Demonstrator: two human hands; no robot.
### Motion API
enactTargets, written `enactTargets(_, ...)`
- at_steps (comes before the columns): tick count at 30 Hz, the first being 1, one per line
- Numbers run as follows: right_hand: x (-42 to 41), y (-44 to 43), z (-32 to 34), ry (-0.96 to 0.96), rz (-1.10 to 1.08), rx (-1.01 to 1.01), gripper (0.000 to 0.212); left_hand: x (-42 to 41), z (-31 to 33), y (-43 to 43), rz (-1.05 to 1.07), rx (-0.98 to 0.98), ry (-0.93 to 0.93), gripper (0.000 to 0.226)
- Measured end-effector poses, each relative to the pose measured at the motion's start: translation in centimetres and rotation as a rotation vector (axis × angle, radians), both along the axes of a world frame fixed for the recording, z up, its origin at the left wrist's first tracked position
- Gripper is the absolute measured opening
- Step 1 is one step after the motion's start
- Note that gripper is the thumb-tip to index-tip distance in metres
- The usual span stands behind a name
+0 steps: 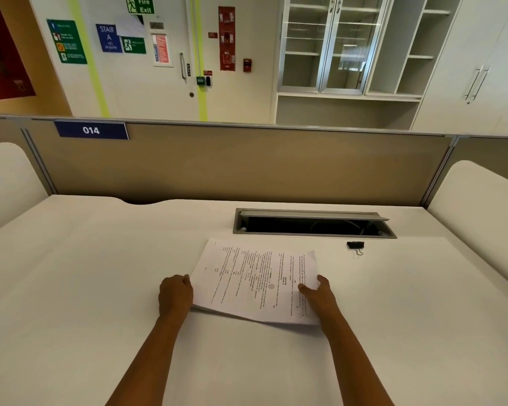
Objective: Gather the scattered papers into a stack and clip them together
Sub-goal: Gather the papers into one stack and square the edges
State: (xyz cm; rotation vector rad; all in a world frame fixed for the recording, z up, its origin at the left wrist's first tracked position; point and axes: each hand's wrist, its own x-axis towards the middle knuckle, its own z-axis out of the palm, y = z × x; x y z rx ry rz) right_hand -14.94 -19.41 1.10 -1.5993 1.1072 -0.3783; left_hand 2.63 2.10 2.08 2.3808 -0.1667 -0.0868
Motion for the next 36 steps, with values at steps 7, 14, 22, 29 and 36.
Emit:
enactTargets(7,-1.3,-0.4,1.0,-0.172,-0.021,-0.103,0.040,0.0,1.2,0.0,-0.120,-0.224,0.142,0.031)
enactTargets(14,-1.6,0.3,4.5,-0.553,-0.042,-0.169,0.028,-1.5,3.5,-1.3,-0.154,-0.672,0.039,0.037)
enactTargets(22,-1.9,0.1,3.1,-0.486,0.051,-0.118,0.023,-1.8,2.8,-1.4,-0.243,-0.723,0.076,0.024)
enactTargets(29,-1.7,0.0,2.7,-0.506,0.062,-0.065,0.026,-1.9,2.4,-1.3,-0.225,-0.796,0.073,0.019)
enactTargets(36,-1.7,-0.9,2.8,-0.480,0.078,-0.086,0.027,-1.1,3.1,-1.3,-0.189,-0.768,0.068,0.027)
